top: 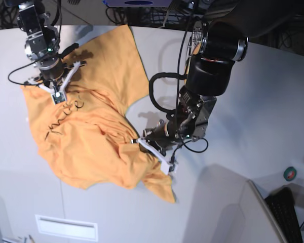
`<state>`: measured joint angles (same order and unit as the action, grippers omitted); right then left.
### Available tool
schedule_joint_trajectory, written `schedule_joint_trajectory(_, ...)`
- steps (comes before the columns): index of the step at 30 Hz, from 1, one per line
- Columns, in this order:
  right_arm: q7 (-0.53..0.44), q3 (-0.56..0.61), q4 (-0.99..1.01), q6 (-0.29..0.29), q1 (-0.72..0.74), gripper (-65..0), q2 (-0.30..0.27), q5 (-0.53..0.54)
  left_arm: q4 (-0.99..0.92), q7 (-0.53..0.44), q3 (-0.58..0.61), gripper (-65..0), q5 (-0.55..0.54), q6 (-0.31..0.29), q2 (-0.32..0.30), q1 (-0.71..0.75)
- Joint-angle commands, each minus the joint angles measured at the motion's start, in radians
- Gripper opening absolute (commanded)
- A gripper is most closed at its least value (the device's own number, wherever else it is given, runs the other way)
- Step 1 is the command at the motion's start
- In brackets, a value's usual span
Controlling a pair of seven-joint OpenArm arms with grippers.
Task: Layout the t-shirt on the table in an organized manner, then fold the t-shirt properly
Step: 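Drag the shirt with the left gripper away from the right gripper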
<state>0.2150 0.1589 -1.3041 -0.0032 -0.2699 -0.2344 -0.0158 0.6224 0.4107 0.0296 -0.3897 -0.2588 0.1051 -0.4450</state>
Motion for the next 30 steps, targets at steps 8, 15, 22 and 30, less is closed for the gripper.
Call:
schedule_joint_trajectory(8,0.114,0.000,0.018,0.004,-0.090,-65.0,-0.067,-0.003,0.466,0.129,-0.004,-65.0,-0.015,0.083,0.008,0.056)
schedule_joint_trajectory(15,0.111,-0.002,0.016,0.004,-0.134,-65.0,-0.158,-0.003,0.775,0.138,0.102,-65.0,-0.015,0.273,0.008,0.093)
schedule_joint_trajectory(22,0.111,-0.061,0.016,0.004,-0.150,-65.0,-0.234,-0.002,0.864,0.138,0.201,-65.0,-0.015,0.364,0.009,0.050)
schedule_joint_trajectory(30,0.036,-0.164,0.019,0.006,-0.144,-65.0,-0.237,-0.002,0.776,0.127,0.203,-65.0,-0.008,0.413,0.009,-0.064)
